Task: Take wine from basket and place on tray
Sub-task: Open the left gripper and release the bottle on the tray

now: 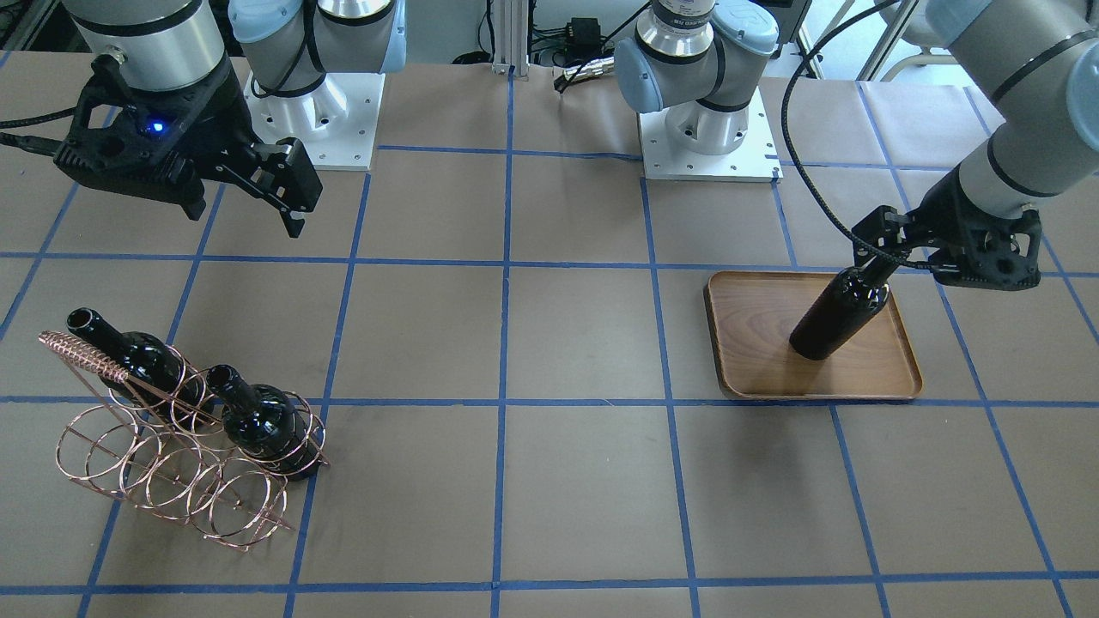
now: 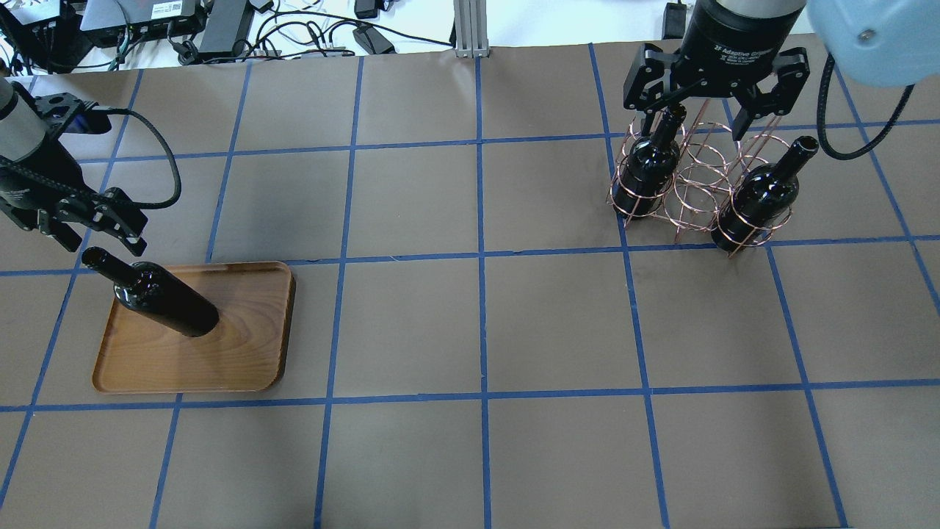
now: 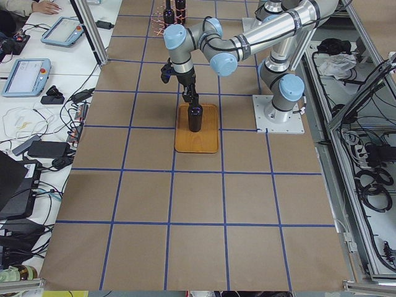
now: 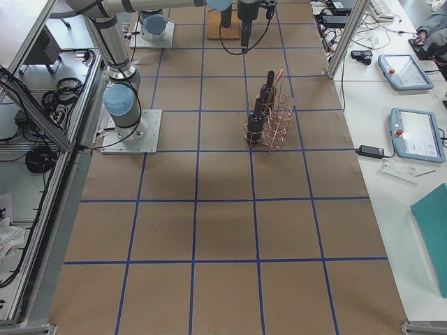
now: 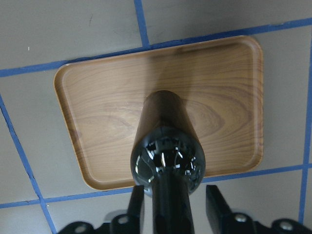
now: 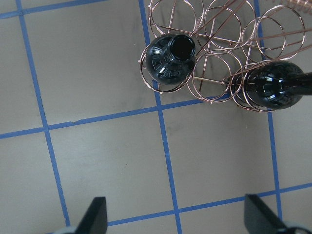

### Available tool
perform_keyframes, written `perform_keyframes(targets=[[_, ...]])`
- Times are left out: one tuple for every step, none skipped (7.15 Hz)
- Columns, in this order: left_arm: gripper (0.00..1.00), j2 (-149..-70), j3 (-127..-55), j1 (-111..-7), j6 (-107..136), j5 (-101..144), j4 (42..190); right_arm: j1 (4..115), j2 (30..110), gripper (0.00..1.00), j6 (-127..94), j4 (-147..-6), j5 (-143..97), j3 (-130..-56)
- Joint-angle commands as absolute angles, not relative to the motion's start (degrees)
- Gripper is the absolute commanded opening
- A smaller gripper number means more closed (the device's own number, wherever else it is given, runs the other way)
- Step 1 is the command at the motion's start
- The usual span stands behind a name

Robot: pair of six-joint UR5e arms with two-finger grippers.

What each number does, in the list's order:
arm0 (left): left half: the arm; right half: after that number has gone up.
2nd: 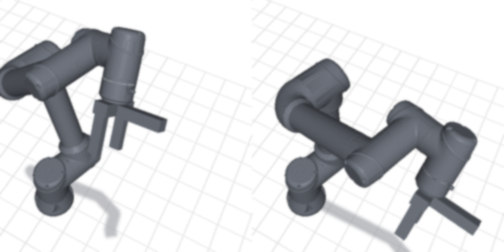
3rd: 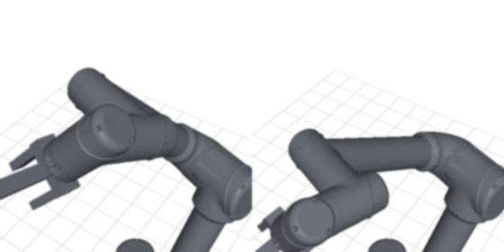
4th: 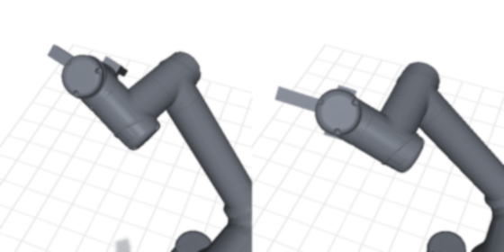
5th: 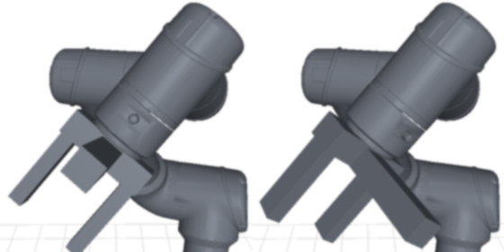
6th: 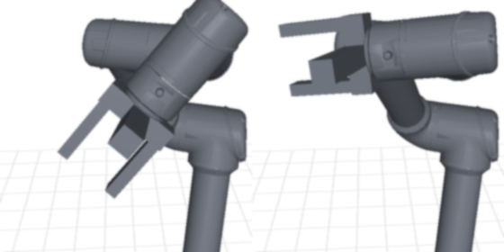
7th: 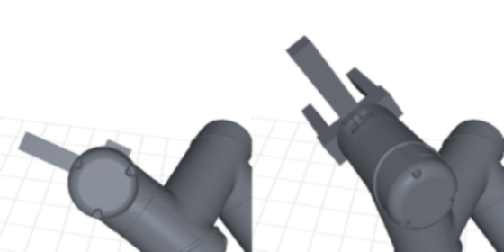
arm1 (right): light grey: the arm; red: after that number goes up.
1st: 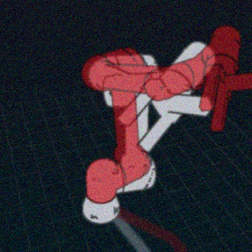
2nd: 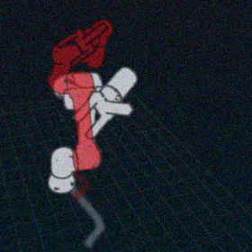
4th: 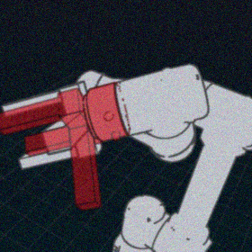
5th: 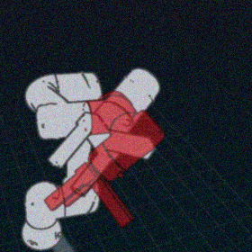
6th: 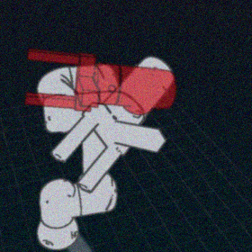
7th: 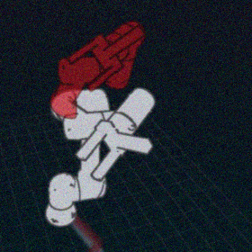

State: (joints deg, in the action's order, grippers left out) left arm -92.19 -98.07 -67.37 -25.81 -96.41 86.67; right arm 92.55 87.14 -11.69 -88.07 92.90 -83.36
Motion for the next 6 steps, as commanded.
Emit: perform_keyframes(targets=[[1.00, -90.6, -92.8, -71.7, -20.0, -95.5, 87.5, 92.5, 87.1, 1.00, -11.7, -88.1, 92.9, -83.3], [1.00, -90.9, -91.1, -76.2, -16.5, -94.4, 87.5, 92.5, 87.1, 1.00, -11.7, -88.1, 92.9, -83.4], [1.00, -90.5, -90.8, -81.1, -10.7, -94.0, 87.3, 92.5, 87.1, 1.00, -11.7, -88.1, 92.9, -83.3], [1.00, -89.3, -90.5, -85.0, -5.9, -92.4, 86.8, 92.5, 87.1, 1.00, -11.7, -88.1, 92.9, -83.4], [1.00, -90.3, -90.4, -87.0, -5.1, -89.4, 85.5, 92.5, 87.1, 1.00, -11.7, -88.1, 92.9, -83.4], [1.00, -89.1, -90.5, -88.1, -5.0, -88.1, 85.5, 92.5, 87.1, 1.00, -11.7, -88.1, 92.9, -83.3]])
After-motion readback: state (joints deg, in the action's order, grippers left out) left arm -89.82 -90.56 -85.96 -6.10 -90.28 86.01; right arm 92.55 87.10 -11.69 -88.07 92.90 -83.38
